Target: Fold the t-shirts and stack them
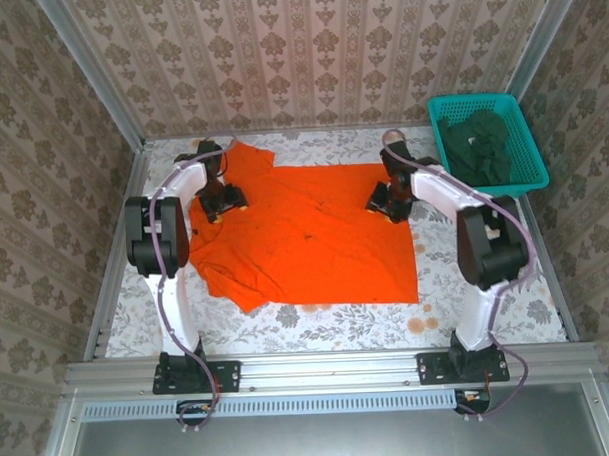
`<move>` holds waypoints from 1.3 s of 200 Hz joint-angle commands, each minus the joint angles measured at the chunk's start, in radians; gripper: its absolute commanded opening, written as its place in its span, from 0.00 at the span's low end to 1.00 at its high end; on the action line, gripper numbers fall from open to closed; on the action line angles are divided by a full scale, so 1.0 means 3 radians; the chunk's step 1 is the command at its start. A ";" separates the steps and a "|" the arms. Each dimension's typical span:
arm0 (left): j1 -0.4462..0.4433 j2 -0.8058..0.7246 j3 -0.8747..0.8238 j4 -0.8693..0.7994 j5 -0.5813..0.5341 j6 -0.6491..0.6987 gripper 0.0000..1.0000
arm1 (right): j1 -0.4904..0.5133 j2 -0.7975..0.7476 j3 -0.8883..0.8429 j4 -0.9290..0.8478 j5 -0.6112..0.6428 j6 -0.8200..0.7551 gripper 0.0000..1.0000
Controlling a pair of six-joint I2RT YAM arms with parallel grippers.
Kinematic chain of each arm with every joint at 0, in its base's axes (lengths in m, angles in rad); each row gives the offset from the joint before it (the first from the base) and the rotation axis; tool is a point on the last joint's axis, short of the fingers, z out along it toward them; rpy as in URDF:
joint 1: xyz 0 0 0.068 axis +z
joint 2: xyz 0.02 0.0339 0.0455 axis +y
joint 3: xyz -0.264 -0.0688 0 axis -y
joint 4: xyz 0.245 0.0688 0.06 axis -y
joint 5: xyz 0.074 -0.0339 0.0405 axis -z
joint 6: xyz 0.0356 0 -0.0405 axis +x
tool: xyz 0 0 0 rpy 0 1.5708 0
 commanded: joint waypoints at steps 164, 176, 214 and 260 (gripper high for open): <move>-0.0045 0.1635 0.2952 -0.0692 0.0140 -0.0276 0.71 | -0.0469 0.3302 0.5254 -0.1553 -0.0005 -0.0019 0.48; -0.0040 0.1498 0.2939 -0.0680 0.0151 -0.0288 0.75 | -0.0466 0.3312 0.5473 -0.1582 -0.0086 -0.0016 0.51; -0.0012 0.0400 0.1800 -0.0330 0.0057 -0.0304 0.76 | -0.0320 0.2850 0.5542 -0.1795 -0.0026 -0.0489 0.59; 0.0231 -0.1197 -0.0442 0.0313 0.0411 -0.0635 0.67 | -0.0240 0.2471 0.5823 -0.2774 0.0043 -0.1176 0.65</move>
